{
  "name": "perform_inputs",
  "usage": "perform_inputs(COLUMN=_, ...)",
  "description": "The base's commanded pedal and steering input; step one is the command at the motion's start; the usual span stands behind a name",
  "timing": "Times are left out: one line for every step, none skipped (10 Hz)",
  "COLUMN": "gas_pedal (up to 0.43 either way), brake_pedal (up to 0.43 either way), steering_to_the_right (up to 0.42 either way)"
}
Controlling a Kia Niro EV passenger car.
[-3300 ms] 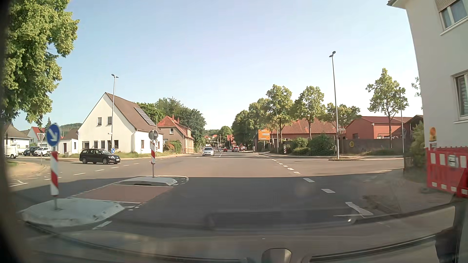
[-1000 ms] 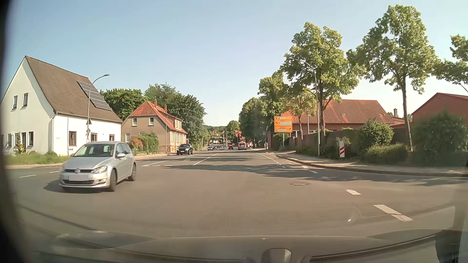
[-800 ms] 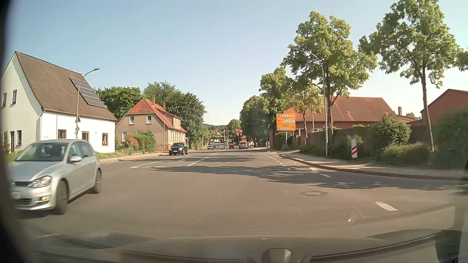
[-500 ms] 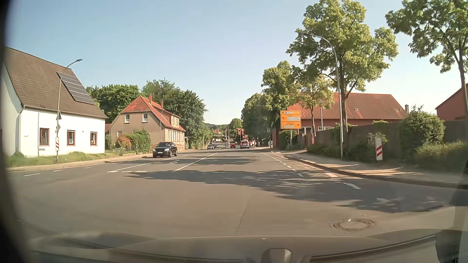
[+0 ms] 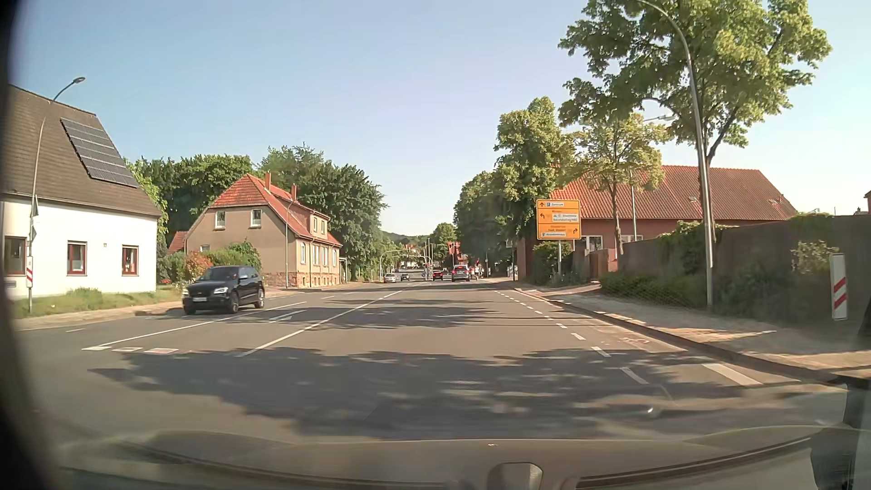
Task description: Follow the waypoints while adhering to traffic rules and regulations
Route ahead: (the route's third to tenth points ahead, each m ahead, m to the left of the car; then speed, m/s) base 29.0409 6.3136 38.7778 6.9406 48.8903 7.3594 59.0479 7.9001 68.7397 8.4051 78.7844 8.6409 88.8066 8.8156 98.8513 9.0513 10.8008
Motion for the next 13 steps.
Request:
perform_inputs(gas_pedal=0.138, brake_pedal=0.006, steering_to_the_right=-0.012)
perform_inputs(gas_pedal=0.138, brake_pedal=0.006, steering_to_the_right=-0.012)
perform_inputs(gas_pedal=0.138, brake_pedal=0.006, steering_to_the_right=-0.012)
perform_inputs(gas_pedal=0.13, brake_pedal=0.006, steering_to_the_right=-0.013)
perform_inputs(gas_pedal=0.13, brake_pedal=0.006, steering_to_the_right=-0.014)
perform_inputs(gas_pedal=0.13, brake_pedal=0.006, steering_to_the_right=-0.016)
perform_inputs(gas_pedal=0.13, brake_pedal=0.006, steering_to_the_right=-0.019)
perform_inputs(gas_pedal=0.13, brake_pedal=0.006, steering_to_the_right=-0.019)
perform_inputs(gas_pedal=0.13, brake_pedal=0.006, steering_to_the_right=-0.018)
perform_inputs(gas_pedal=0.13, brake_pedal=0.006, steering_to_the_right=-0.016)
perform_inputs(gas_pedal=0.13, brake_pedal=0.006, steering_to_the_right=-0.016)
perform_inputs(gas_pedal=0.13, brake_pedal=0.006, steering_to_the_right=-0.016)
perform_inputs(gas_pedal=0.13, brake_pedal=0.006, steering_to_the_right=-0.016)
